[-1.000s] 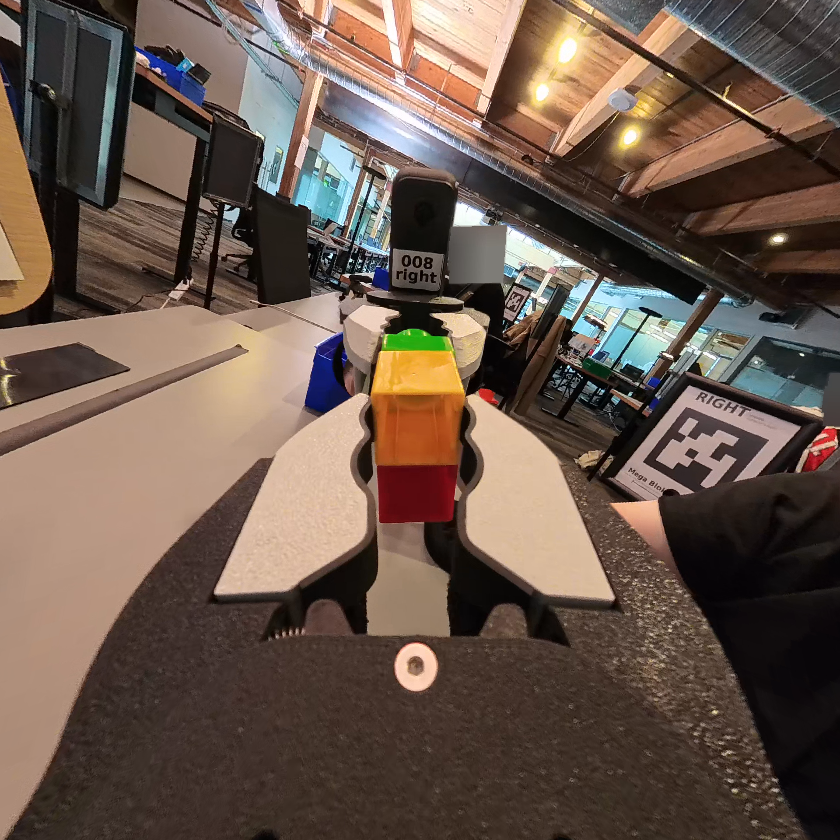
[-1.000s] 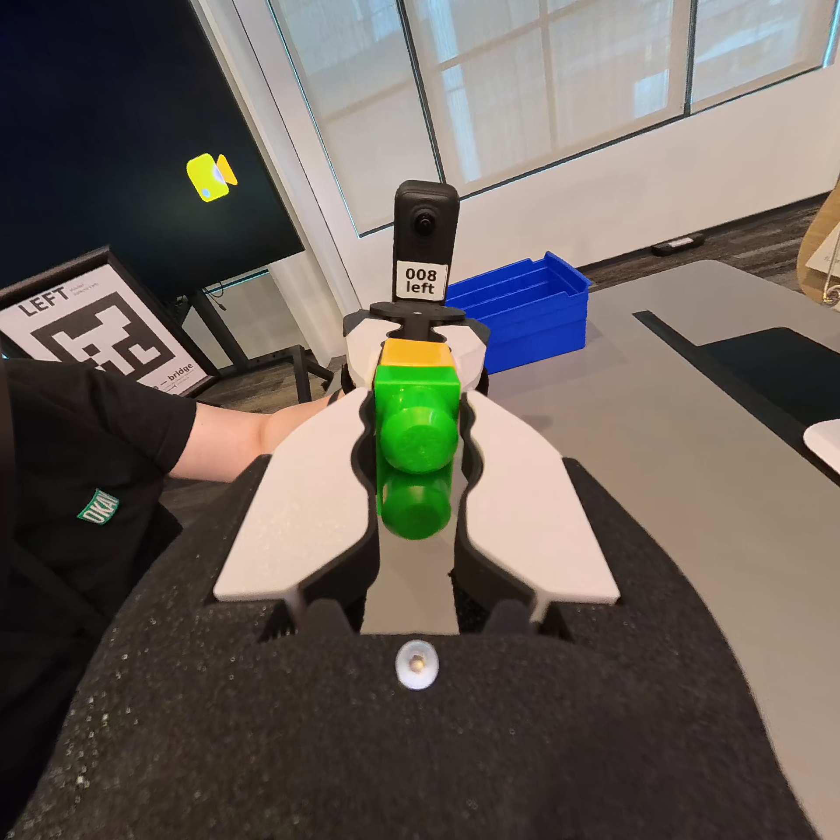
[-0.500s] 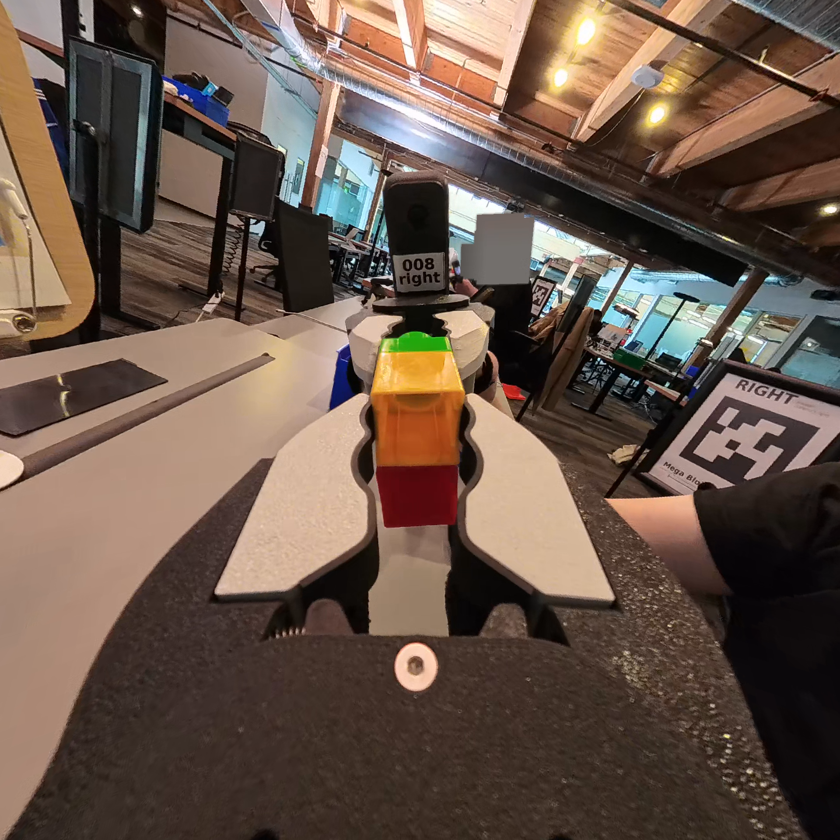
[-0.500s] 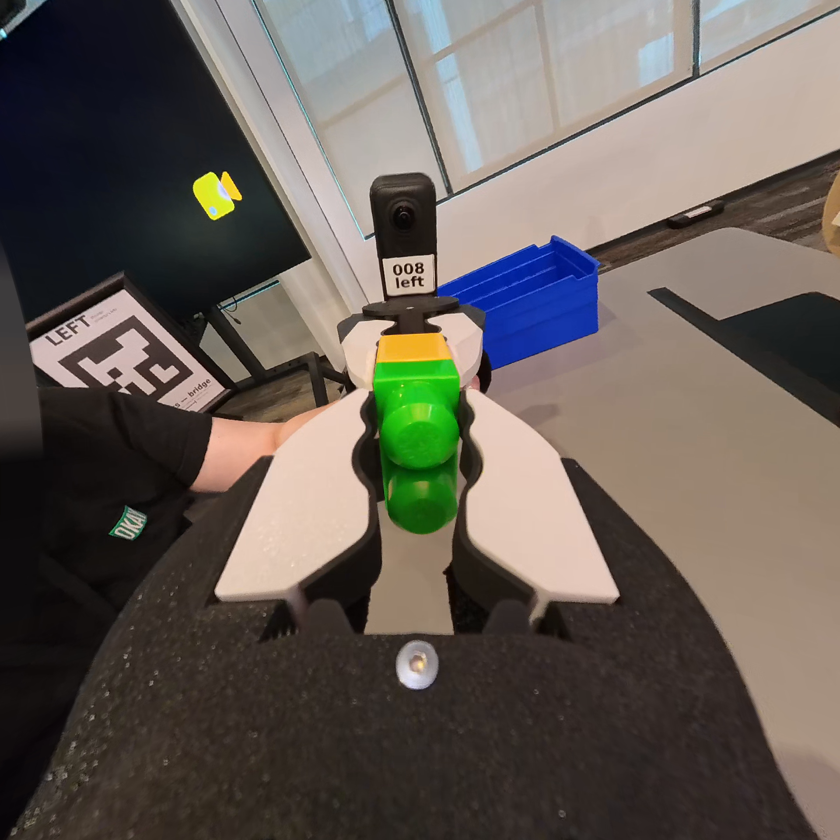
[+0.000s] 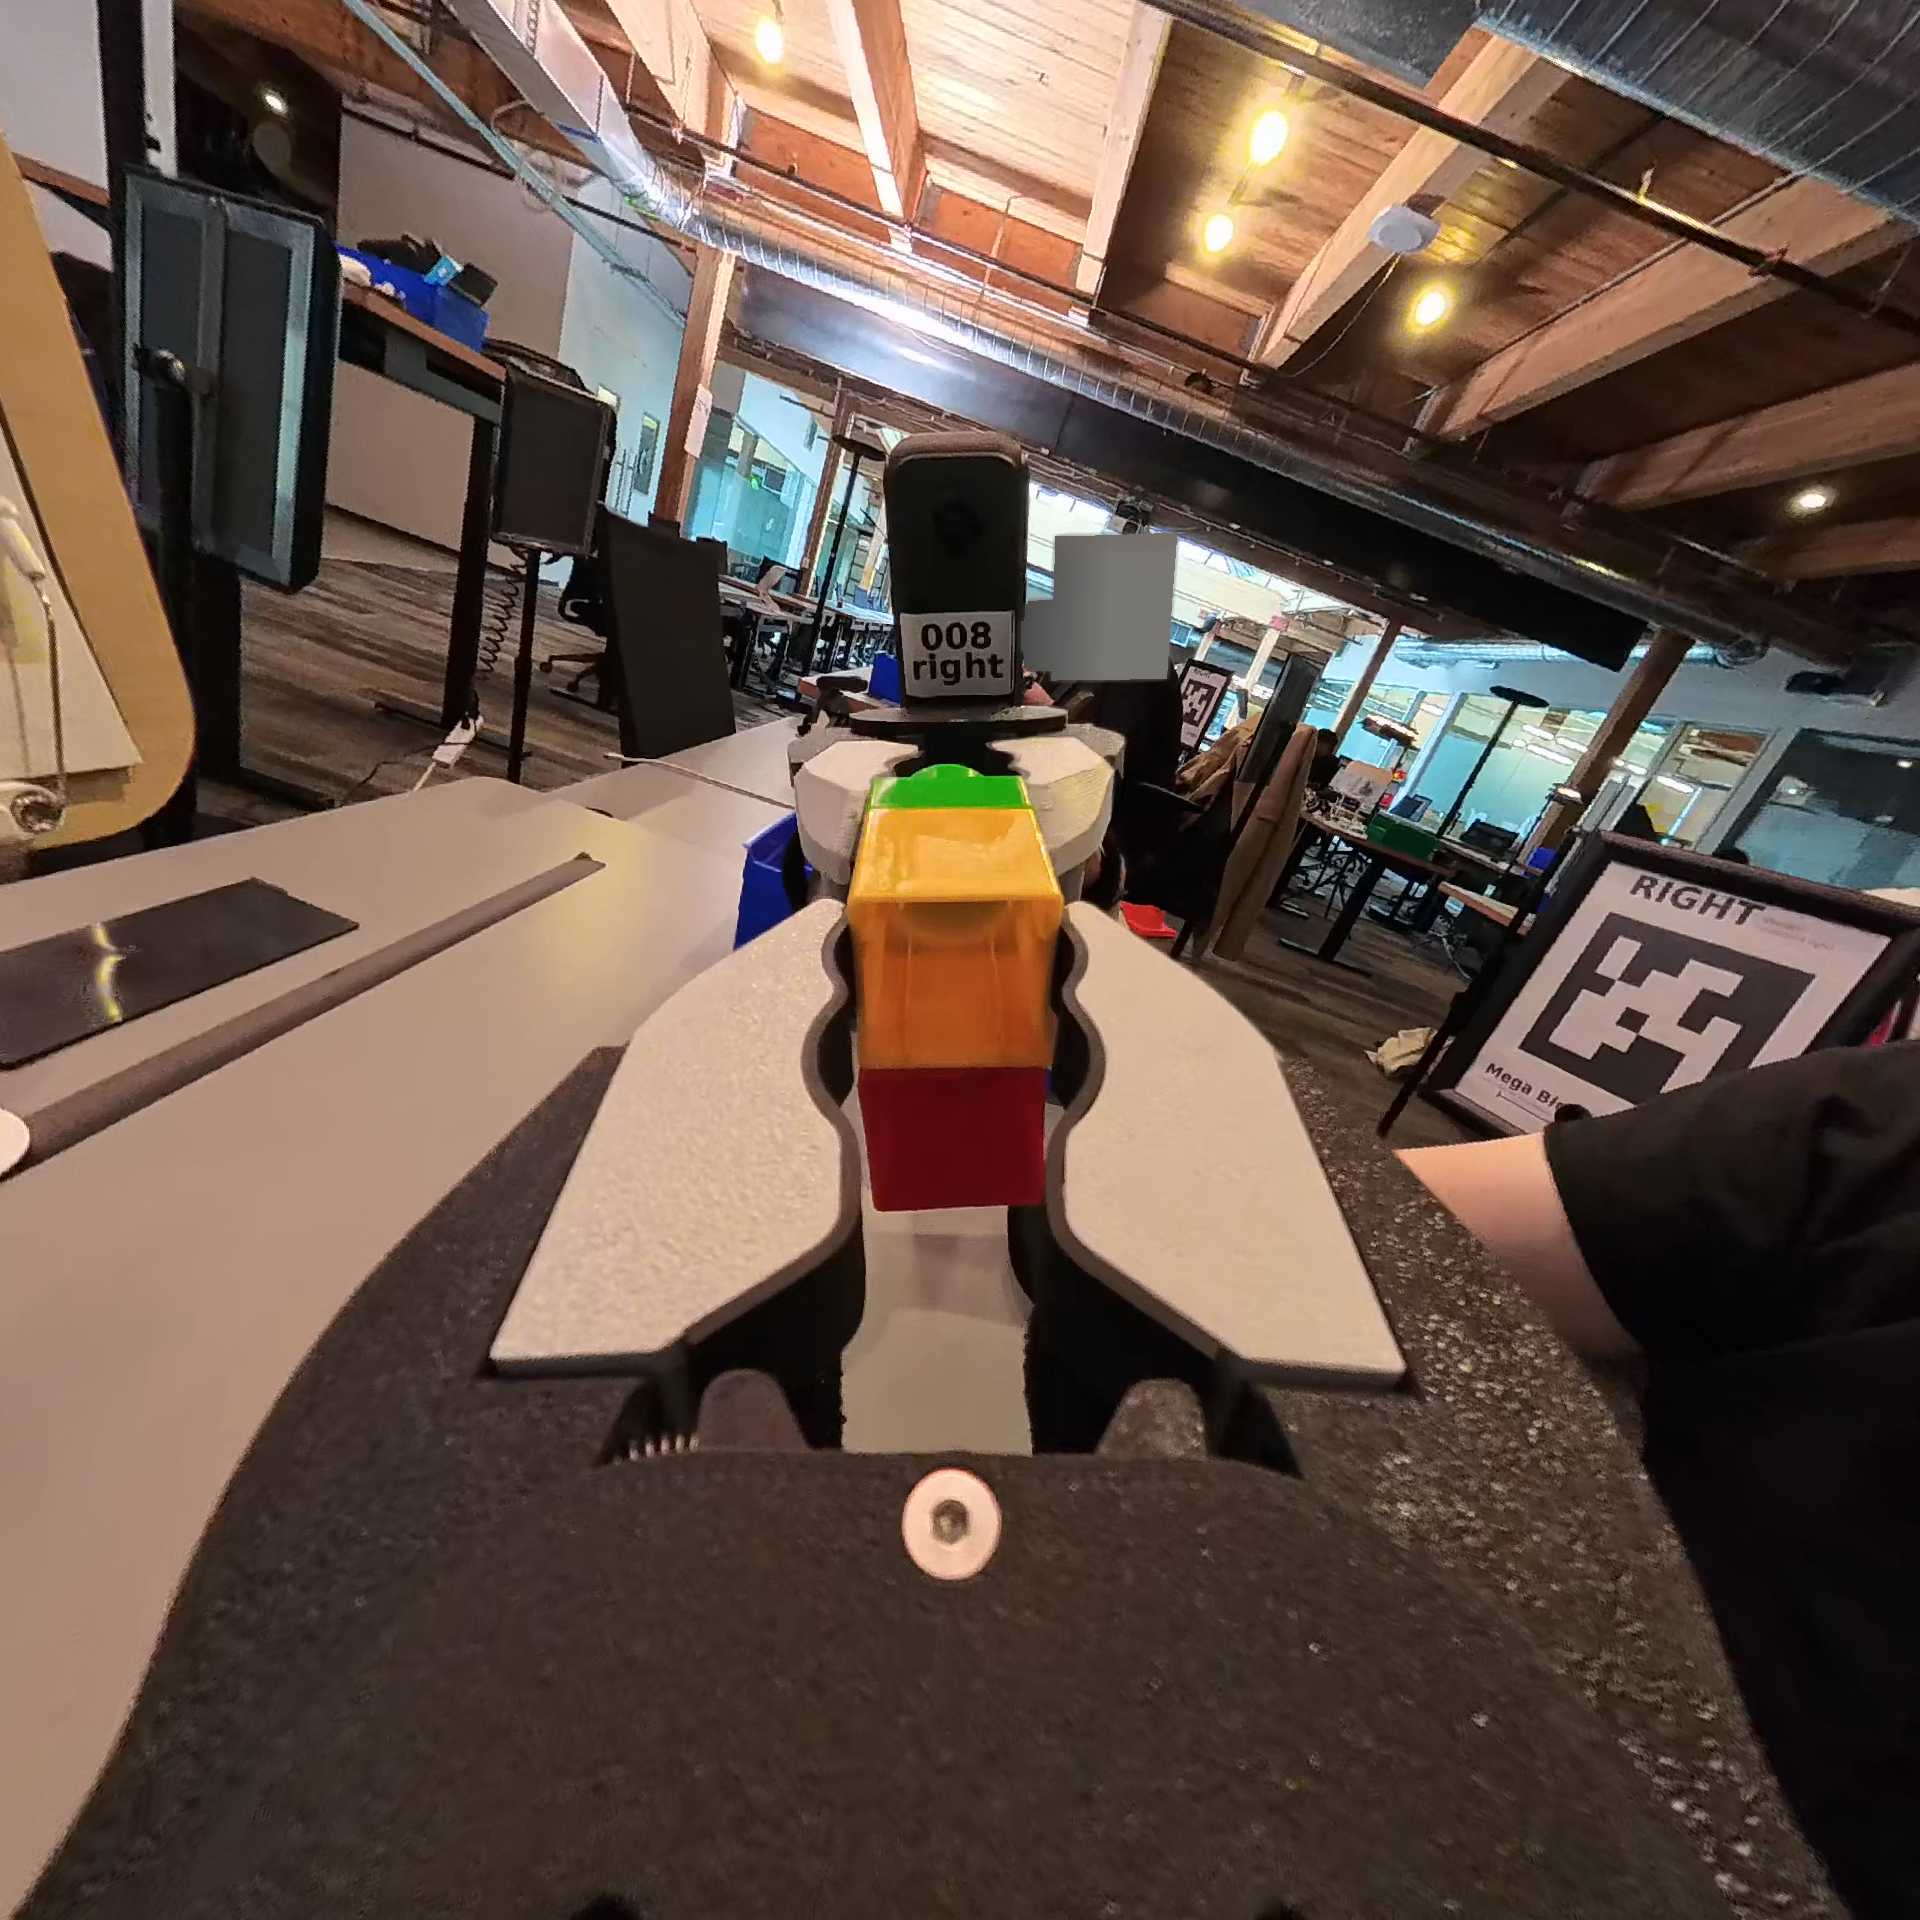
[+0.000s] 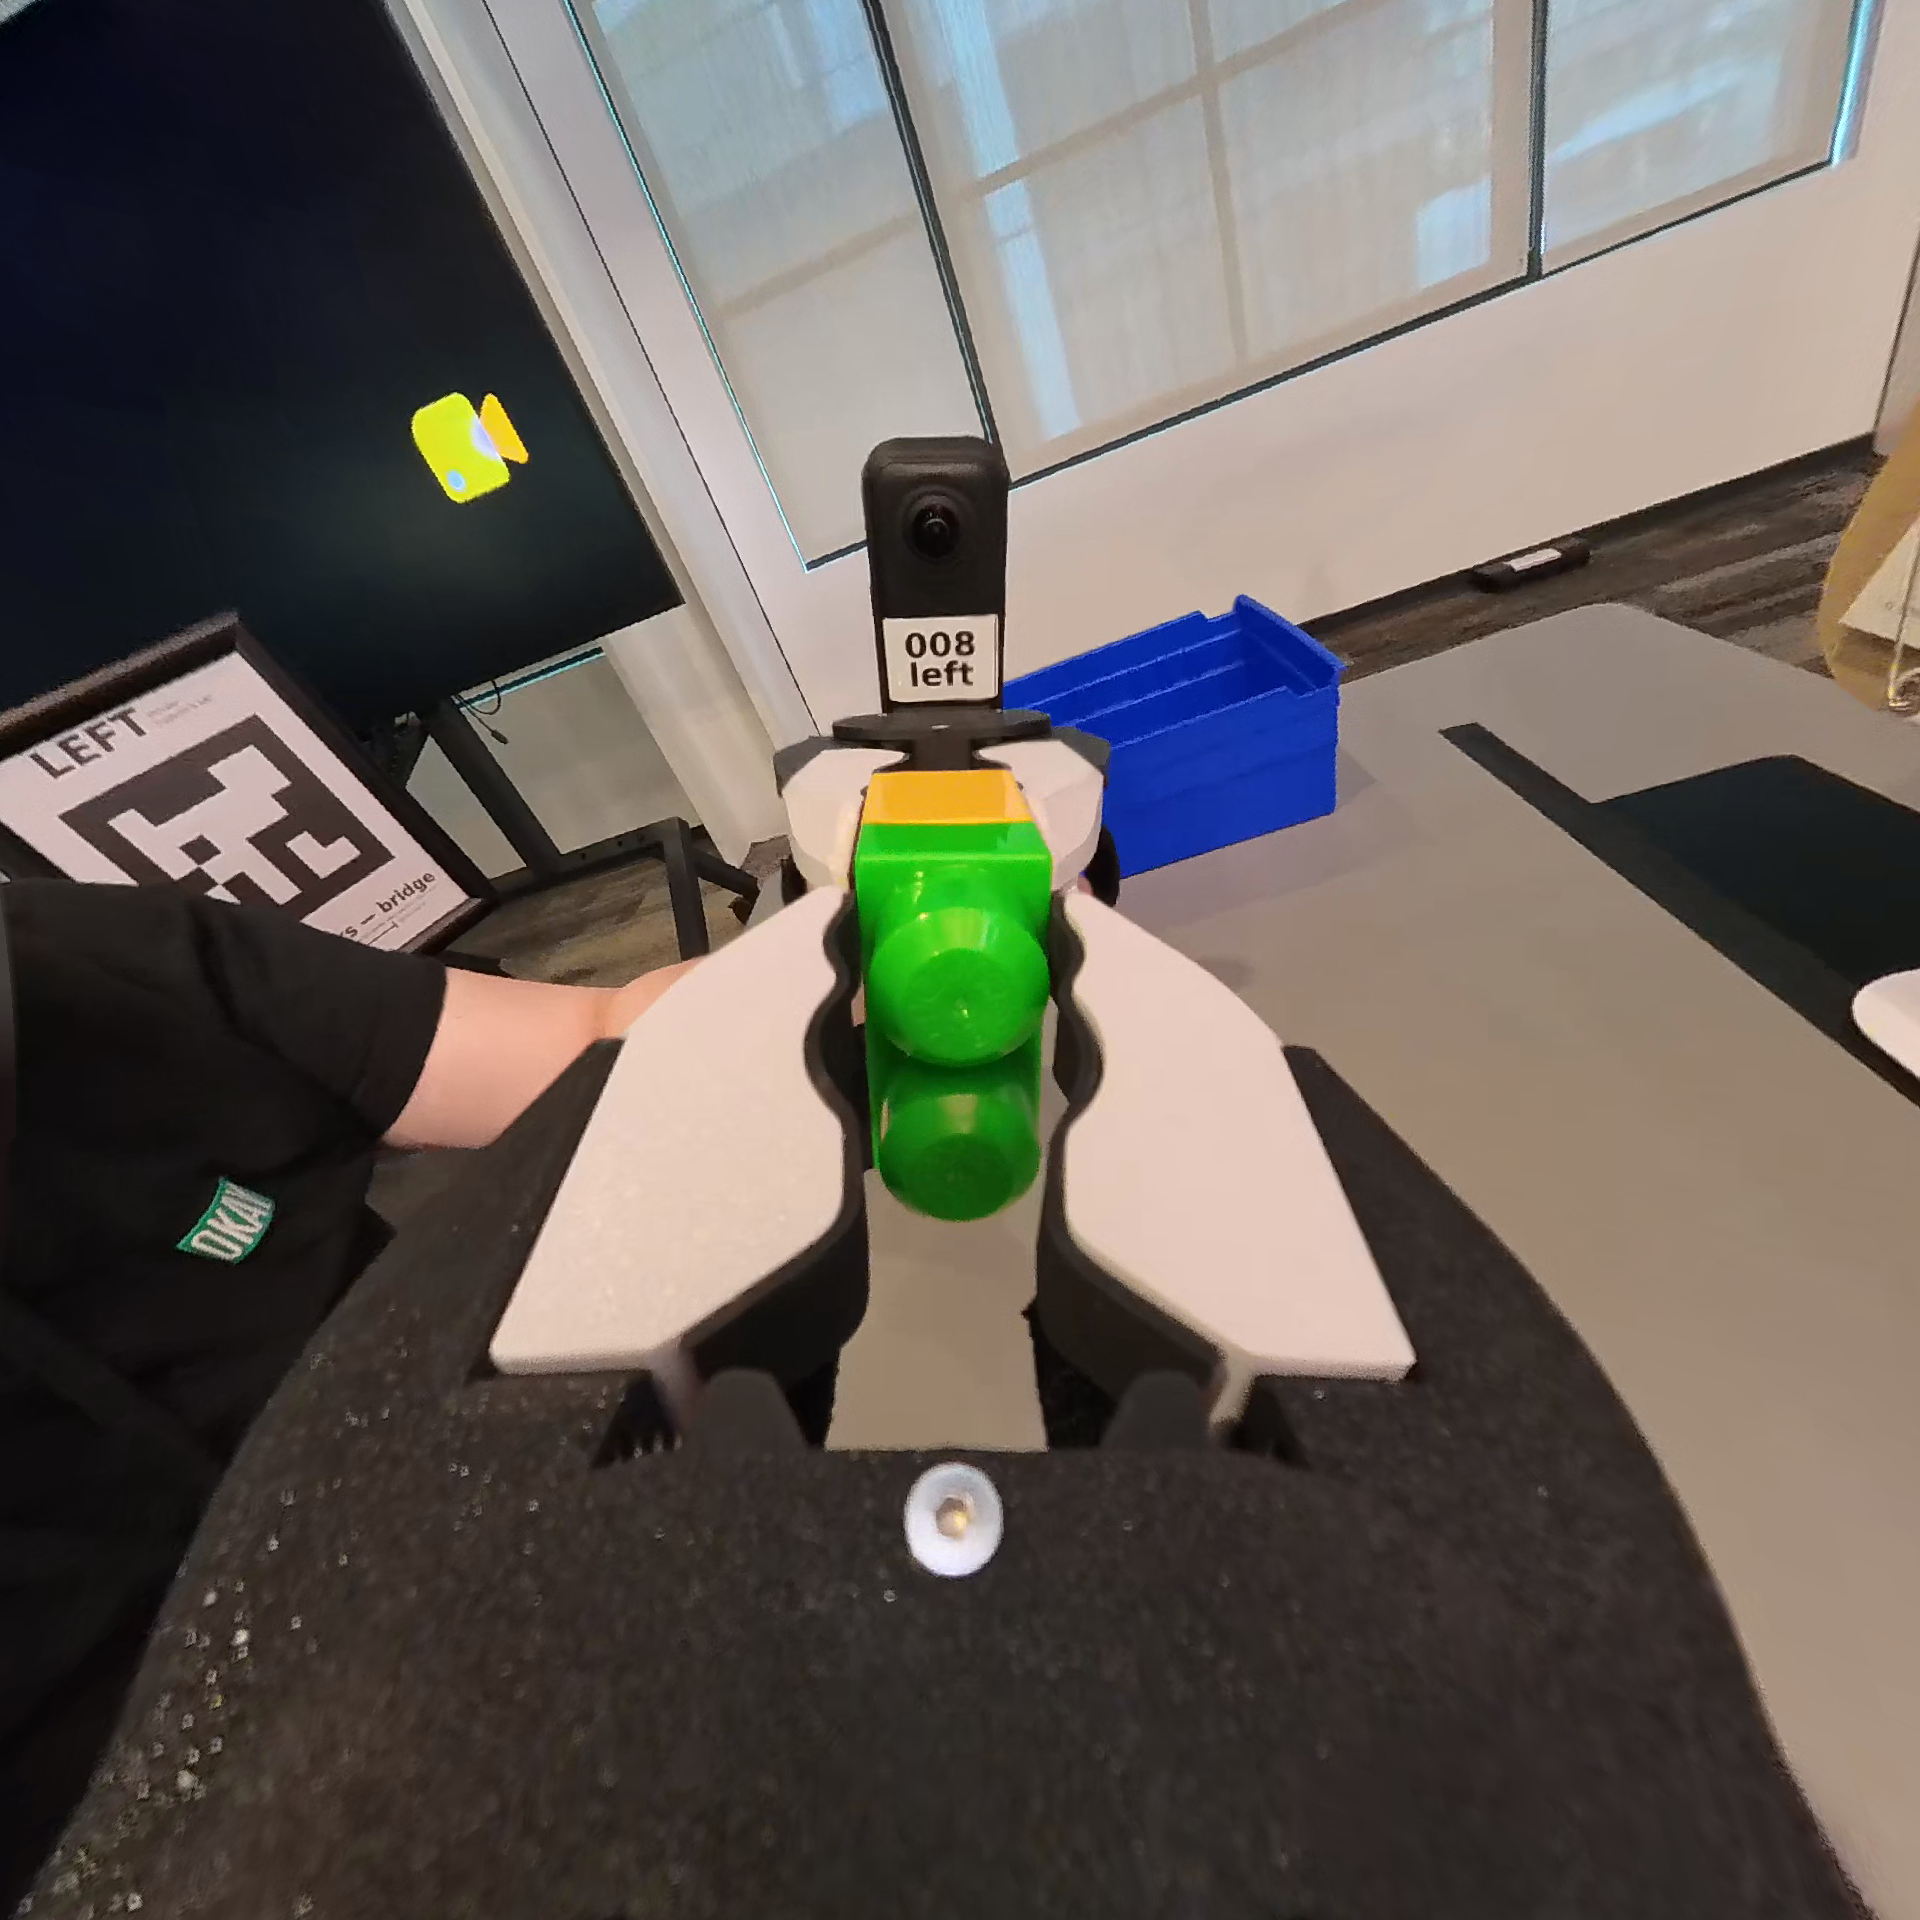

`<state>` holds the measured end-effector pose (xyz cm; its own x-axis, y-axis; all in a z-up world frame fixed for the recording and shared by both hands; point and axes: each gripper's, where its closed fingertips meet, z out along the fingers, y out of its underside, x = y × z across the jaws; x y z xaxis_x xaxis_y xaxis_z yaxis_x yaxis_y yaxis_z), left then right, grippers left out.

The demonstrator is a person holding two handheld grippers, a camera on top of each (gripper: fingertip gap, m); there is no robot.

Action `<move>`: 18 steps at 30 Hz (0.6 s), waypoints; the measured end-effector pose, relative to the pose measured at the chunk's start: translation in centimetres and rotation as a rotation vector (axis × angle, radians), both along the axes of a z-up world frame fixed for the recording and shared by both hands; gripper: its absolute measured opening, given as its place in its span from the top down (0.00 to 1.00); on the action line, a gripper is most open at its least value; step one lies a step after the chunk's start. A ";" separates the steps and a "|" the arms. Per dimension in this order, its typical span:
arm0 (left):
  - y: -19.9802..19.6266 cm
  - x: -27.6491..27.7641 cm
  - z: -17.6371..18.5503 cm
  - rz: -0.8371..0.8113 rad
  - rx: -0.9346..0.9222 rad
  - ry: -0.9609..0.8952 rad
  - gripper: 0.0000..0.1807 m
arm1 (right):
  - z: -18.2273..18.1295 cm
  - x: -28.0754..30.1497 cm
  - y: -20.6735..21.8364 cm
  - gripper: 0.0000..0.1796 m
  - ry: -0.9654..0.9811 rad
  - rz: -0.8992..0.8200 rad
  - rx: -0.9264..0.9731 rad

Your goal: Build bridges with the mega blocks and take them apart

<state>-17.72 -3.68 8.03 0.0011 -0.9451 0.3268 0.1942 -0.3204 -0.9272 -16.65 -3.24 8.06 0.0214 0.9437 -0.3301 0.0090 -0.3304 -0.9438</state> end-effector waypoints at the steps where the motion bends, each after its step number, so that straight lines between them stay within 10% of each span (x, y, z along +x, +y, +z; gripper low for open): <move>1: -0.2 0.0 0.2 0.001 0.008 -0.001 0.81 | 0.0 0.1 -0.1 0.80 -0.008 -0.001 0.003; 18: -0.9 0.0 0.4 -0.009 0.069 0.030 0.81 | -0.2 0.0 -1.1 0.81 -0.069 0.019 0.127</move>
<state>-17.76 -4.54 8.47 0.0014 -0.9654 0.2609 0.1639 -0.2572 -0.9524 -16.67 -4.33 7.81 0.0218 0.9783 -0.2061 0.0808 -0.2072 -0.9750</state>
